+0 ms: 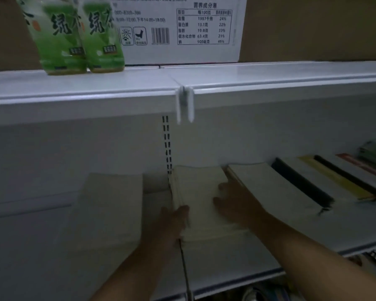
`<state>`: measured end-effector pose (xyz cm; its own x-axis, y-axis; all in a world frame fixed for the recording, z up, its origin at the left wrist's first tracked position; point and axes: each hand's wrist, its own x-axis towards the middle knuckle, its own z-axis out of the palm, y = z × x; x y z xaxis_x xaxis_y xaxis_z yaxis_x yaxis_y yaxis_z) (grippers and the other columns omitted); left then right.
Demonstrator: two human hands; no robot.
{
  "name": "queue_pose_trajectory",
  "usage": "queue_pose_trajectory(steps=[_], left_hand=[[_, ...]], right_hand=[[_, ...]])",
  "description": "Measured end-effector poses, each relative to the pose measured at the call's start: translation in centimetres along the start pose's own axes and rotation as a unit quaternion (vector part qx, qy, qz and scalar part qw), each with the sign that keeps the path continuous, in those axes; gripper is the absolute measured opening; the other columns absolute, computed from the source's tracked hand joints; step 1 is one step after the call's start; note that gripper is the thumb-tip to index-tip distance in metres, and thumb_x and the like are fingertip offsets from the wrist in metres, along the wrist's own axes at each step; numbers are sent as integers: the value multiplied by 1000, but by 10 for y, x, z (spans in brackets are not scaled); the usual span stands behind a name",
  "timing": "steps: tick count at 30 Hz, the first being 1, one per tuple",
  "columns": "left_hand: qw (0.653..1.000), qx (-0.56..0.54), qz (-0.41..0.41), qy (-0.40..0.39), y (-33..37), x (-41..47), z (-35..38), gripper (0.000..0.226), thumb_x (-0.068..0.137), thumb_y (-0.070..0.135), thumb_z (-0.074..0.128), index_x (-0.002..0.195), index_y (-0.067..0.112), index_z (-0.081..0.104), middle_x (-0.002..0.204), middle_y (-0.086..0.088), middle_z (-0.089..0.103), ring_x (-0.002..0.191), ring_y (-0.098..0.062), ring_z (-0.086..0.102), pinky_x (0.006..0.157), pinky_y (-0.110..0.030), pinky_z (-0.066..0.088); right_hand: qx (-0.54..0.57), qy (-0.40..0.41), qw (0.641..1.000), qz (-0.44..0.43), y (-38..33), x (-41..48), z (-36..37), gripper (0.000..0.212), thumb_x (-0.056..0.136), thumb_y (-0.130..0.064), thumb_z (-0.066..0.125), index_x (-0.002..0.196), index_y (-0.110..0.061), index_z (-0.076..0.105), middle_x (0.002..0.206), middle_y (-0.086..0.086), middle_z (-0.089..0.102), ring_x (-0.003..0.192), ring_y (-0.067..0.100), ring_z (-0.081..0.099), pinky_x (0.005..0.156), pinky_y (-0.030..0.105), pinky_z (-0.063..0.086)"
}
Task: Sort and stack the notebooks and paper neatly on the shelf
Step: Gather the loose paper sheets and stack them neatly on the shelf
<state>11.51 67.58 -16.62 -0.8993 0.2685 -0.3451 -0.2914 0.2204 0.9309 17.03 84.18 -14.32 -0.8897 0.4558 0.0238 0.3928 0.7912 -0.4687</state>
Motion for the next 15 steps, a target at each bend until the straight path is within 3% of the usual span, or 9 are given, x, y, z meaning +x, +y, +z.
queue_pose_trajectory(steps=[2,5,7,10,13,15], left_hand=[[999,17,-32,-5,6,-8,3,76,79,49,65,130,-5,49,102,-18,63,88,-30,61,78,-35,49],[999,-4,-43,-18,13,-6,8,59,69,43,76,112,5,61,94,-12,66,86,-29,62,84,-36,51],[998,-9,-61,-18,17,-4,9,65,59,47,80,106,5,66,101,-15,70,93,-32,65,94,-42,50],[996,-35,-79,-11,24,-6,7,54,59,39,83,97,3,70,102,-23,70,95,-39,66,92,-50,51],[993,-72,-96,-1,32,-11,6,38,73,28,79,99,2,69,103,-22,69,96,-37,66,87,-48,52],[990,-90,-103,-11,32,-11,5,52,66,30,82,107,3,68,107,-20,69,98,-38,66,89,-51,52]], right_hand=[[96,23,995,8,7,4,7,62,86,-37,60,141,-22,35,151,-2,28,128,19,43,99,37,44],[320,-13,945,61,18,8,7,75,73,-29,77,138,-20,40,134,-3,49,112,17,55,86,28,50],[341,-25,937,68,22,12,8,71,66,-30,82,130,-19,51,126,1,59,110,19,59,93,31,49],[334,-37,939,67,22,13,10,67,66,-32,83,125,-14,57,126,1,60,112,18,59,94,27,46],[339,-36,938,66,23,7,8,68,70,-26,81,129,-10,52,127,3,59,112,17,58,80,13,40],[346,-25,935,66,27,3,7,64,74,-22,78,130,-8,49,125,3,58,109,13,56,64,0,35]])
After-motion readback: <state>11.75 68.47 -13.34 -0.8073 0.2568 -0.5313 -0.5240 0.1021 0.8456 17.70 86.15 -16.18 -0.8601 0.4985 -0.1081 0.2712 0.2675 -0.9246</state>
